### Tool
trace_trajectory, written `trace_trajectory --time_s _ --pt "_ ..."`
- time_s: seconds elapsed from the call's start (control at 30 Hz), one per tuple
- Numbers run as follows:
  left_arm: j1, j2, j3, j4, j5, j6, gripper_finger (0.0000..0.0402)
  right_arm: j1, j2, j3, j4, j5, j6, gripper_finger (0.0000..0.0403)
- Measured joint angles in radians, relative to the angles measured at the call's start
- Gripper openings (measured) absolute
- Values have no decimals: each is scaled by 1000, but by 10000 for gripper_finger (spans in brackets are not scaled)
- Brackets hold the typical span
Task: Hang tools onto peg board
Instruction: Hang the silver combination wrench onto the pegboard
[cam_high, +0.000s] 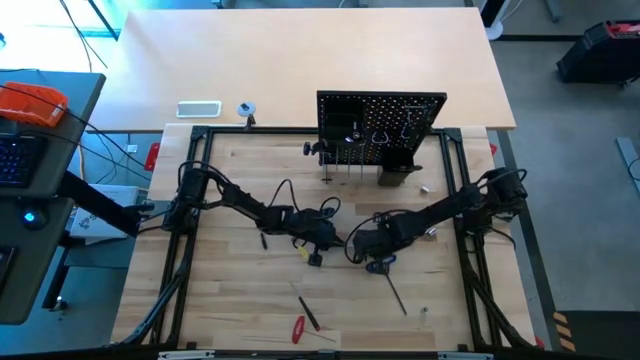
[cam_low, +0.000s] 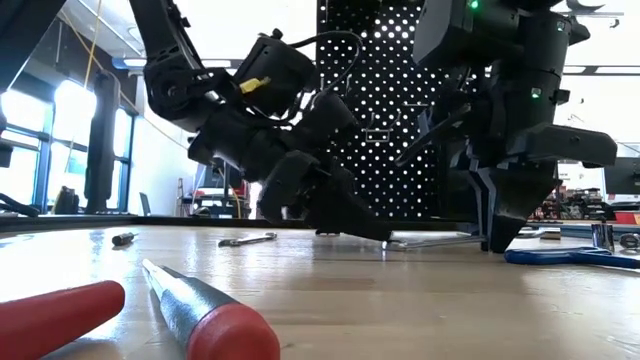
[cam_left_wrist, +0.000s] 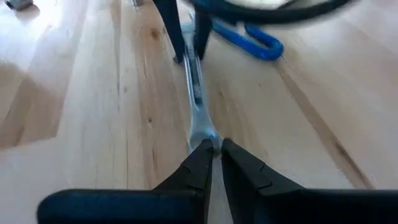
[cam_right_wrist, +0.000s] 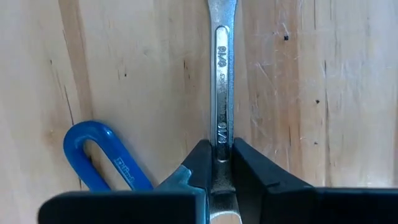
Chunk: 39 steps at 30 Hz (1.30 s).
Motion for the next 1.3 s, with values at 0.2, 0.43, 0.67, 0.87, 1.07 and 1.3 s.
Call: trace_trajectory --time_s 0.2,0.43,0.67,0.87,1.07,1.3 --pt "0 -79 -1 -62 2 18 29 30 0 38 -67 55 23 32" --pt "0 -175 1 -156 -10 40 29 53 0 61 -85 94 77 32" --pt "1 -287 2 -350 -131 102 29 94 -6 61 -113 174 193 32" --pt "1 -411 3 -510 -229 146 29 123 -8 61 -131 260 308 32" --pt "11 -531 4 -656 -261 154 29 143 -36 62 -124 352 384 32" --pt "37 -648 4 -813 -278 152 29 157 -127 62 -124 514 445 32"
